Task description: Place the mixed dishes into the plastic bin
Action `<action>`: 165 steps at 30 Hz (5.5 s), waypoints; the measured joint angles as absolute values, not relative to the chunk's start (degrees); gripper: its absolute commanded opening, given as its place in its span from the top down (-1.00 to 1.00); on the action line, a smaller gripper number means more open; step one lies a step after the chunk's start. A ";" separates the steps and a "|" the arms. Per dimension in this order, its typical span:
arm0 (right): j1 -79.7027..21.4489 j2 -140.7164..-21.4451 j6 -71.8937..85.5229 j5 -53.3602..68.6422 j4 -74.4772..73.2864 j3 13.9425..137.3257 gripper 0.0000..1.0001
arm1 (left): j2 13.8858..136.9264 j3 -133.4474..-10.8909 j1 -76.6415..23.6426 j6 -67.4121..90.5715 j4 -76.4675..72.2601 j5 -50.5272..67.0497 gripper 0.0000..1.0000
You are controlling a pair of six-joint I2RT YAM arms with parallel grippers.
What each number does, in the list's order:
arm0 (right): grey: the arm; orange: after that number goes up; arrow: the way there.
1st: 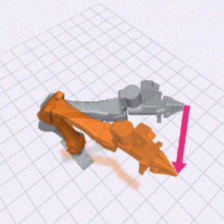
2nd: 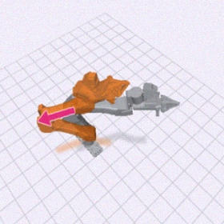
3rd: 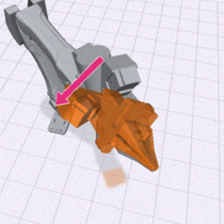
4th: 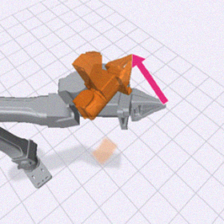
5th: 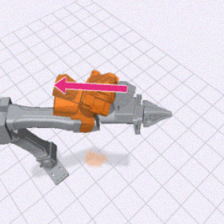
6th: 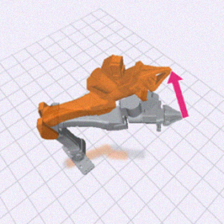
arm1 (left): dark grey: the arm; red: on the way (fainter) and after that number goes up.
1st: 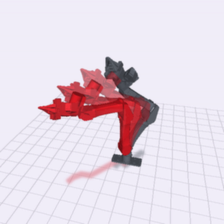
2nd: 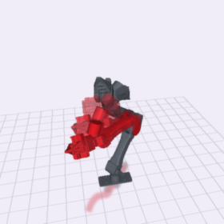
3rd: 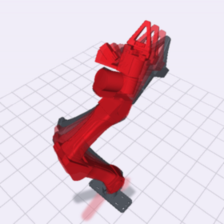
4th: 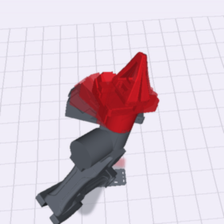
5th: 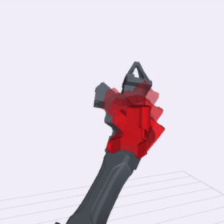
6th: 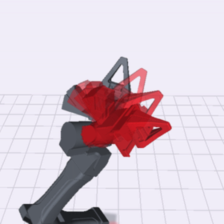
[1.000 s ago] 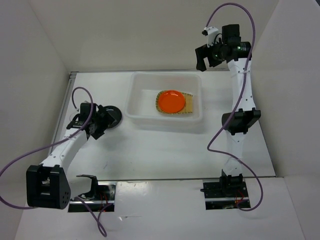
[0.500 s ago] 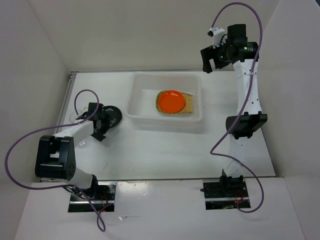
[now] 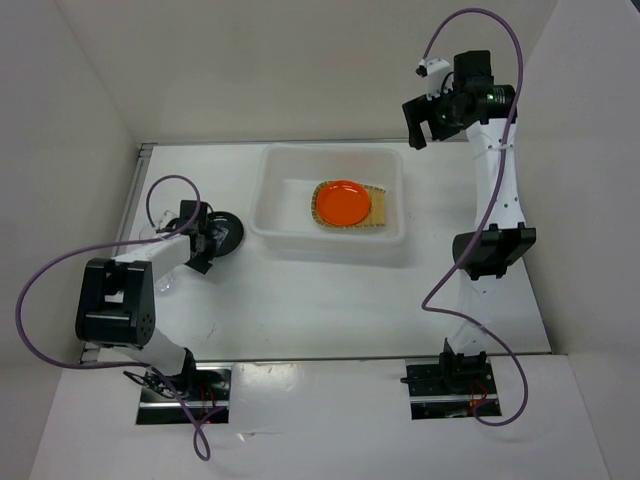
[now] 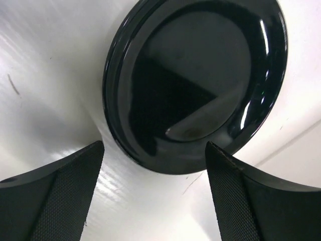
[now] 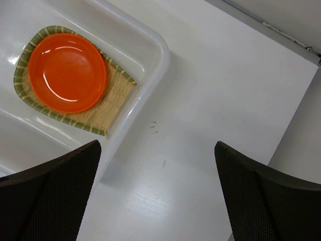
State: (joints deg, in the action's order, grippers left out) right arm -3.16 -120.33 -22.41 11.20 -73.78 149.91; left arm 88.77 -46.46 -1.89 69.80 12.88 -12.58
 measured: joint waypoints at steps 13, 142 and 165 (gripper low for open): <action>-3.16 -117.21 -22.39 8.43 -74.17 147.55 -0.97 | 93.10 -48.88 -1.89 71.07 9.15 -13.61 -0.29; -7.16 -98.87 -23.11 7.07 -74.22 125.97 -0.97 | 125.19 -106.69 -22.17 55.44 22.83 13.80 -0.44; -7.16 -96.64 -25.45 18.96 -74.19 113.71 -0.97 | 69.56 -91.37 8.93 37.71 53.74 -4.38 -0.65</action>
